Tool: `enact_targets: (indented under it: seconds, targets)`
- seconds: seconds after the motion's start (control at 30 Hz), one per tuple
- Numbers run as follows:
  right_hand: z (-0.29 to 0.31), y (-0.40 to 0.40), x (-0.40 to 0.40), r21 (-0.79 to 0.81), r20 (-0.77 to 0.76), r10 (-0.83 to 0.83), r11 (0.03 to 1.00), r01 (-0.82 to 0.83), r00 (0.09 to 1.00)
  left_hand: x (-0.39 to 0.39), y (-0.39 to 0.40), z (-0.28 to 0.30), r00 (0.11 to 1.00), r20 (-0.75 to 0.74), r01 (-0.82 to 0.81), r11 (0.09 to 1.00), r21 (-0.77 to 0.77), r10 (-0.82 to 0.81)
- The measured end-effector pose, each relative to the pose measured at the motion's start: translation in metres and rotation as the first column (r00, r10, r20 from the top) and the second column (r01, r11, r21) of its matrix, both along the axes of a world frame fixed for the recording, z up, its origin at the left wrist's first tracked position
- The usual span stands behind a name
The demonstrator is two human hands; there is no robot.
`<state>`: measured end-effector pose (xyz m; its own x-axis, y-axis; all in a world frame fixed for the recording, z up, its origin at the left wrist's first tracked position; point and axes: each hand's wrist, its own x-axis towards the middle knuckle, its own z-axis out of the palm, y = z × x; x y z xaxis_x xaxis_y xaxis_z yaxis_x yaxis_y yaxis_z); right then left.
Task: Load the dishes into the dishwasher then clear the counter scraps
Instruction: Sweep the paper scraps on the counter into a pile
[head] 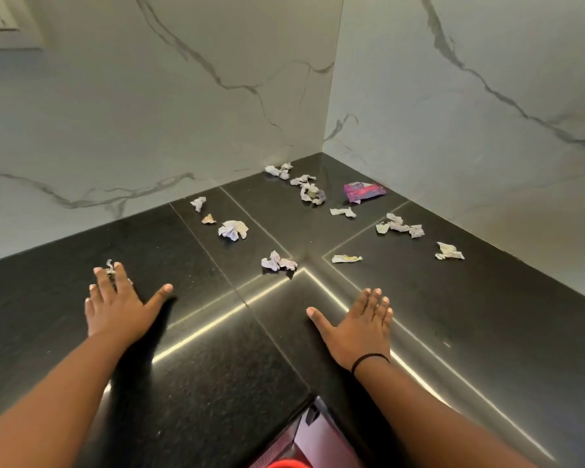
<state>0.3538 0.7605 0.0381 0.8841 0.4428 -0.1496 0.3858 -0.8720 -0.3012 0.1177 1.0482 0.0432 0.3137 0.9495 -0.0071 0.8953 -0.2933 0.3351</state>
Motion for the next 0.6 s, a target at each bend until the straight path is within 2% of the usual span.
enact_targets:
  seconds: [0.17, 0.27, 0.33, 0.47, 0.53, 0.6]
  targets:
    - [0.004, 0.024, 0.04, 0.051, 0.016, 0.219, 0.974, -0.219, 0.976, 0.017, 0.02, -0.006, 0.996, 0.089, -0.006, 1.0, 0.02, 0.004]
    - [0.006, 0.034, 0.054, 0.062, 0.024, 0.364, 0.929, -0.364, 0.931, 0.032, 0.023, -0.008, 0.997, 0.076, -0.005, 1.0, 0.022, 0.003]
    - [0.004, 0.043, 0.062, 0.07, 0.037, 0.33, 0.941, -0.332, 0.943, 0.045, 0.022, -0.008, 0.998, 0.061, 0.011, 1.0, 0.025, -0.012]
    - [0.004, 0.065, 0.079, 0.095, -0.006, 0.05, 0.994, -0.05, 0.999, 0.081, 0.029, -0.011, 0.995, 0.013, 0.096, 0.995, 0.026, -0.096]
    - [0.003, 0.072, 0.086, 0.079, 0.007, 0.059, 0.995, -0.059, 0.998, 0.103, 0.035, -0.009, 0.986, 0.0, 0.165, 0.986, 0.014, -0.165]
    - [0.0, 0.08, 0.089, 0.082, 0.032, 0.186, 0.979, -0.188, 0.982, 0.126, 0.04, -0.006, 0.97, 0.025, 0.24, 0.971, 0.015, -0.24]
